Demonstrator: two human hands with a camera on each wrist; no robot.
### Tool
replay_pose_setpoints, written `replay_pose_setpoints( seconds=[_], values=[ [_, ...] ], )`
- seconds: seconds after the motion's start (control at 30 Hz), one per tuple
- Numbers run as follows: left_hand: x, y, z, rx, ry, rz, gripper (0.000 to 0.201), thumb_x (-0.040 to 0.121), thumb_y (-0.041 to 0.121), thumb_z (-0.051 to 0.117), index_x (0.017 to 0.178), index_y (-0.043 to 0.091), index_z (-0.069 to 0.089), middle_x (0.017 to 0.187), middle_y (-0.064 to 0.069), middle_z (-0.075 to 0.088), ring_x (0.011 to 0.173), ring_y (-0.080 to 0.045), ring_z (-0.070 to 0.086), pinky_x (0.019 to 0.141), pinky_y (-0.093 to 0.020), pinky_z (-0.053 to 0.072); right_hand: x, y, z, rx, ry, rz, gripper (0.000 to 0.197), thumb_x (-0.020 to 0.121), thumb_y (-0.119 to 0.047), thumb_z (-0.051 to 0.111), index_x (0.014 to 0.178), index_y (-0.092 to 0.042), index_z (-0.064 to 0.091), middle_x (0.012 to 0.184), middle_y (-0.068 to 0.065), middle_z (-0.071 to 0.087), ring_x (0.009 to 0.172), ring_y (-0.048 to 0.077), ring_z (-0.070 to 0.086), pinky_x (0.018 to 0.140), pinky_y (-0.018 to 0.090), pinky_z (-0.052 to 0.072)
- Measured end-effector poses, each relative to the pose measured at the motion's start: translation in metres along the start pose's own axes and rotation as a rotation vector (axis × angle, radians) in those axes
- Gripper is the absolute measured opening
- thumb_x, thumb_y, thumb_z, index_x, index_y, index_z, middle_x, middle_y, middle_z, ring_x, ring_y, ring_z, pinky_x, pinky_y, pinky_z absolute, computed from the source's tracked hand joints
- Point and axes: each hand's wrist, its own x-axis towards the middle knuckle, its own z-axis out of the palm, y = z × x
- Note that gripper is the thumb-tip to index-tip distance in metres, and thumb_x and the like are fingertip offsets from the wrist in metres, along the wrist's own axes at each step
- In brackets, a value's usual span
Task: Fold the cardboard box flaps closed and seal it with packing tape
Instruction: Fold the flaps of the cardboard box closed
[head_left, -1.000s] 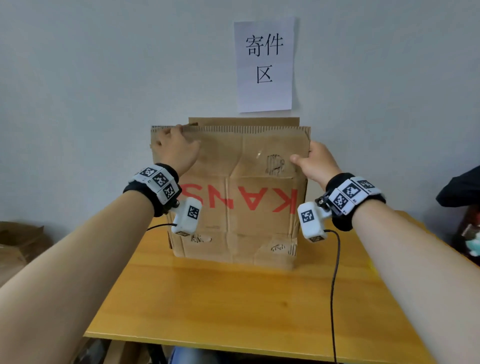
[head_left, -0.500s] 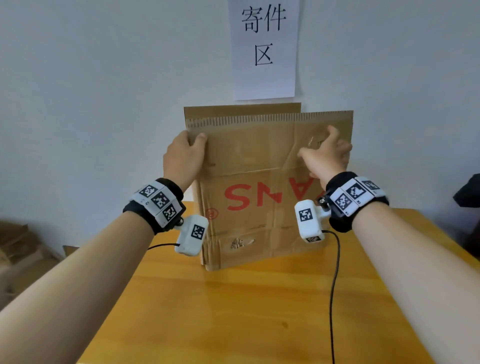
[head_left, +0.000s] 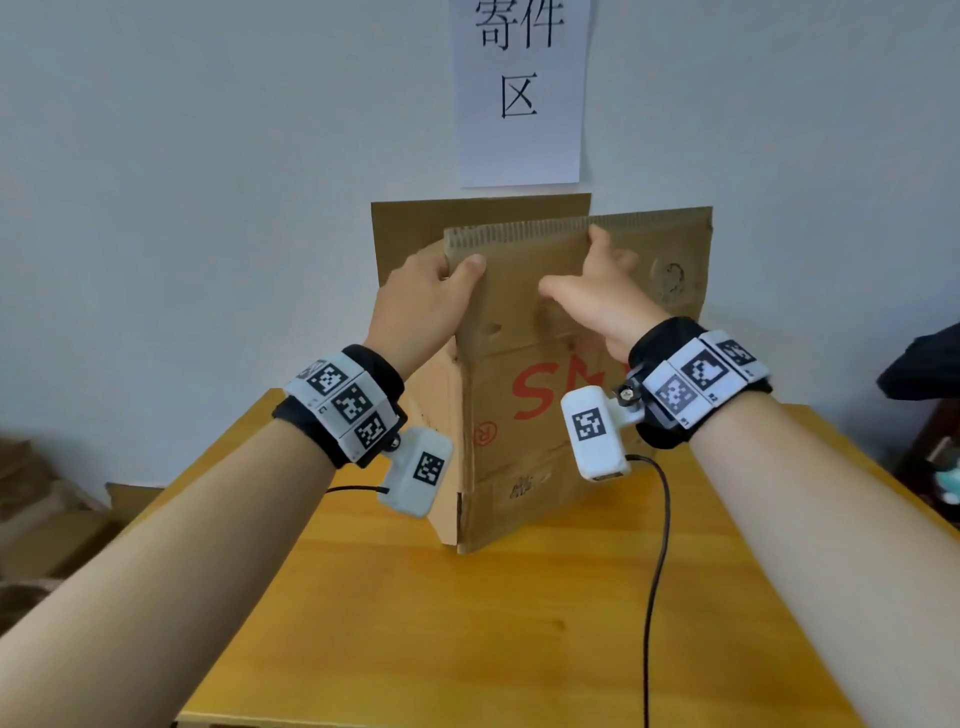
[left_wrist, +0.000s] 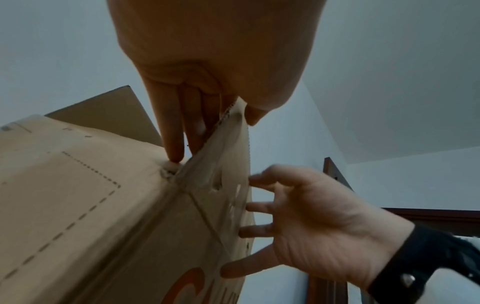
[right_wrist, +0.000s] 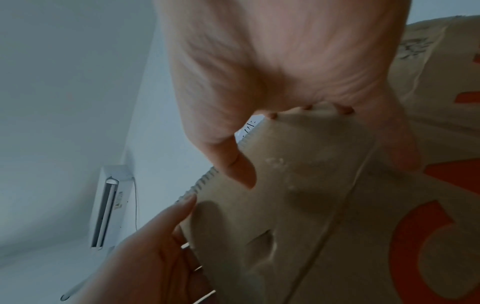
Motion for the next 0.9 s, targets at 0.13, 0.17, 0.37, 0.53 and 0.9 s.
replay_pose_setpoints(
  seconds=[0.13,0.17,0.37,0.53,0.9],
  values=[
    [-0.009,0.018,0.001,-0.017,-0.021,-0.022,0.077,0.089,0.073,0.02,0.082,0.013,0.068,0.08,-0.005,0.069,0.084,-0.026,0.067,0.084,-0.05,0.056,-0.022,-0.008,-0.003,-0.052,-0.108,-0.028,0.116,0.081,-0.034,0.078,0.158,-0.032,-0.009,0.162,0.007,-0.002,0.148,0.033,0.017,0.099,0.036,0.032],
    [-0.011,0.024,0.001,-0.019,-0.044,-0.033,0.086,0.086,0.079,0.014,0.079,0.012,0.067,0.077,-0.005,0.069,0.083,-0.027,0.067,0.085,-0.05,0.055,-0.028,-0.01,-0.003,-0.074,-0.135,-0.019,0.122,0.08,-0.033,0.08,0.158,-0.03,-0.014,0.164,0.008,-0.007,0.149,0.033,0.016,0.093,0.033,0.032],
    [-0.05,0.067,-0.009,0.192,-0.104,0.09,0.088,0.092,0.075,0.008,0.048,0.013,0.053,0.059,-0.006,0.064,0.067,-0.024,0.064,0.069,-0.037,0.05,-0.064,-0.018,-0.007,-0.079,-0.203,-0.001,0.142,0.068,-0.039,0.086,0.152,-0.034,-0.028,0.165,0.004,-0.015,0.131,0.044,0.045,0.067,0.049,0.062],
    [-0.079,0.089,-0.001,0.081,-0.178,0.109,0.071,0.101,0.062,0.027,0.052,0.013,0.041,0.05,-0.002,0.043,0.052,-0.022,0.043,0.05,-0.031,0.026,-0.08,-0.017,-0.002,-0.074,-0.228,-0.025,0.109,0.071,-0.062,0.067,0.155,-0.036,0.004,0.144,0.014,0.046,0.11,0.036,0.063,0.071,0.055,0.061],
    [-0.067,0.042,-0.012,0.278,-0.398,0.003,0.068,0.098,0.065,0.027,0.071,0.016,0.065,0.072,-0.009,0.063,0.065,-0.015,0.057,0.061,-0.032,0.038,-0.083,-0.009,0.012,0.089,-0.29,-0.018,0.081,0.089,-0.021,0.064,0.154,-0.04,0.021,0.137,0.002,0.055,0.104,0.023,0.067,0.076,0.048,0.061]
  ],
)
